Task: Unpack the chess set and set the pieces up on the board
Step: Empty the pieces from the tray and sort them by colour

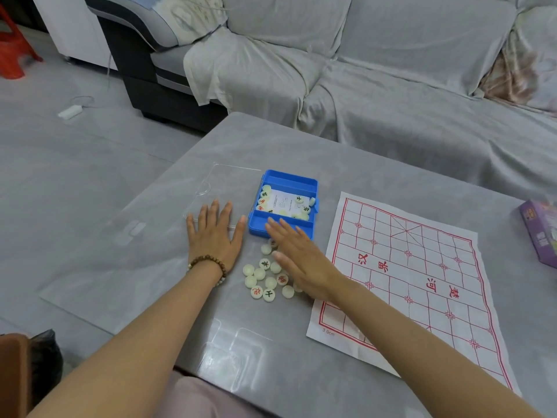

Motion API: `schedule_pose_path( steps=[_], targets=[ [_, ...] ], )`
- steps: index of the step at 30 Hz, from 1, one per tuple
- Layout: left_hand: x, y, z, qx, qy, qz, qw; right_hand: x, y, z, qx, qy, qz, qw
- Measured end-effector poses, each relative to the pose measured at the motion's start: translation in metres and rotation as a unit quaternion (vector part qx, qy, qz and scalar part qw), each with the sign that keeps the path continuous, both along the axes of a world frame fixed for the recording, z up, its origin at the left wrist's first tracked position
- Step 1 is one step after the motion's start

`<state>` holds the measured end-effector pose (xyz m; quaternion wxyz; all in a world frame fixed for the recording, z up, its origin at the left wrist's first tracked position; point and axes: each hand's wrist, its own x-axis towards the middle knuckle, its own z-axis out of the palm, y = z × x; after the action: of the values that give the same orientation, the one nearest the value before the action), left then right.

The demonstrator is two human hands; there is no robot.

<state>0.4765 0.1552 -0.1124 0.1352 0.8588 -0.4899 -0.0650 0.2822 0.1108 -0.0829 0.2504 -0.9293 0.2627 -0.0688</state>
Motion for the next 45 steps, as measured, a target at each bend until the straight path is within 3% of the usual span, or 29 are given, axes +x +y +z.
schedule_pose_path(
  steps=[2,6,8,11,17,25,27,30,33,36,41,43,45],
  targets=[
    [0.001,0.0,-0.001,0.004,-0.005,0.002,1.0,-0.011,0.004,0.002,0.027,-0.01,-0.015,0.999],
    [0.0,-0.002,-0.001,0.008,-0.014,0.003,1.0,-0.018,0.019,-0.008,0.0,0.092,0.033,0.995],
    [0.0,-0.002,-0.001,0.006,-0.013,0.003,1.0,-0.013,0.027,-0.009,-0.002,0.102,0.048,0.994],
    [0.001,-0.001,-0.001,0.004,-0.002,-0.001,1.0,-0.003,0.035,-0.009,-0.031,0.092,0.067,0.993],
    [0.002,0.001,0.003,-0.037,0.055,-0.003,0.998,0.019,0.037,-0.019,-0.03,0.08,-0.042,0.996],
    [0.012,0.006,0.01,-0.122,0.169,-0.027,0.978,0.028,0.057,-0.011,-0.004,0.02,0.033,0.999],
    [0.019,0.007,0.013,-0.134,0.157,-0.047,0.977,0.026,0.041,0.005,0.017,-0.037,-0.011,0.999],
    [0.036,0.006,0.014,-0.085,0.07,-0.049,0.993,0.033,-0.004,0.022,0.088,-0.108,-0.166,0.976],
    [0.048,0.005,0.004,0.003,0.011,-0.04,0.999,0.056,-0.051,0.02,0.112,-0.081,-0.25,0.958],
    [0.049,0.004,-0.003,0.007,0.004,-0.039,0.999,0.085,-0.084,0.012,0.159,-0.096,-0.311,0.932],
    [0.047,0.005,-0.003,-0.005,0.003,-0.034,0.999,0.123,-0.102,-0.006,0.164,-0.105,-0.348,0.917],
    [0.047,0.005,-0.003,-0.003,0.003,-0.033,0.999,0.128,-0.096,-0.006,0.153,-0.081,-0.34,0.924],
    [0.046,0.005,-0.003,-0.002,0.002,-0.033,0.999,0.125,-0.089,-0.005,0.082,-0.033,-0.32,0.943]
  ],
)
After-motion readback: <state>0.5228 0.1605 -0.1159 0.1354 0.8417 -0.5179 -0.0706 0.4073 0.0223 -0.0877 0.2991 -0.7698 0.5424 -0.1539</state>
